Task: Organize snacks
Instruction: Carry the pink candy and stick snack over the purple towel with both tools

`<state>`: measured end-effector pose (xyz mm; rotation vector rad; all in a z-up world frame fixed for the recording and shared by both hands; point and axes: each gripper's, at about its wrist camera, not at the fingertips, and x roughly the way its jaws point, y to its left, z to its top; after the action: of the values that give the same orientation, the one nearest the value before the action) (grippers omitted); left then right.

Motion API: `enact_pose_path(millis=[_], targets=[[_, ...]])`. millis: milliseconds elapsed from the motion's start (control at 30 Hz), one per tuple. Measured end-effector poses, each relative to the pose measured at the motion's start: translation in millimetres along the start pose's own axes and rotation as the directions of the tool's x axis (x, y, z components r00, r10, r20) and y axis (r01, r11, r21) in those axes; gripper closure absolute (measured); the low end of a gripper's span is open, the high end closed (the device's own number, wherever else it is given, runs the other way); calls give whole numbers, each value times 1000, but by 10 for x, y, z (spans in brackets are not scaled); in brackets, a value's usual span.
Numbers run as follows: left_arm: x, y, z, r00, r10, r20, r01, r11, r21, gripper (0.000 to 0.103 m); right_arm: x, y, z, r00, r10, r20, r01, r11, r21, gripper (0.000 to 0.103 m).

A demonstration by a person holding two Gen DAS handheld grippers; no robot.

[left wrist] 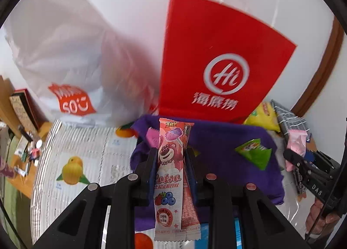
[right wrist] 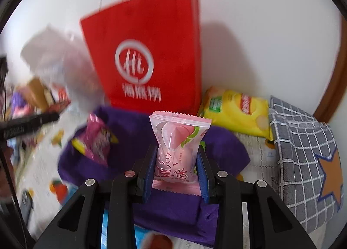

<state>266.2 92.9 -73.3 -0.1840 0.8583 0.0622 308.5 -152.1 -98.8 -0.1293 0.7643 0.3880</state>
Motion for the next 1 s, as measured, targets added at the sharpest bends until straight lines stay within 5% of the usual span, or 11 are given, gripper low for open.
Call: enact_pose_path(millis=[367,567,833,1000], targets=[[237,194,8,997,-1,-83,-4,998,-59,79,549,-48,-254,972,29,-232,-41,998,-46,68],[354,155,-20,991,-28,-132,20,998,-59,79,673,-17,-323,961,8,-277,-23,998,-52,67],[485,68,-73,984,-89,-151,78,994,-79,79,503,12,-291,973,-14,-231,-3,997,-73,49],[537,4,-92,986,-108,-128,98,992,-84,79,293,-47,-244,985,-6,-170,-3,999,-53,48]])
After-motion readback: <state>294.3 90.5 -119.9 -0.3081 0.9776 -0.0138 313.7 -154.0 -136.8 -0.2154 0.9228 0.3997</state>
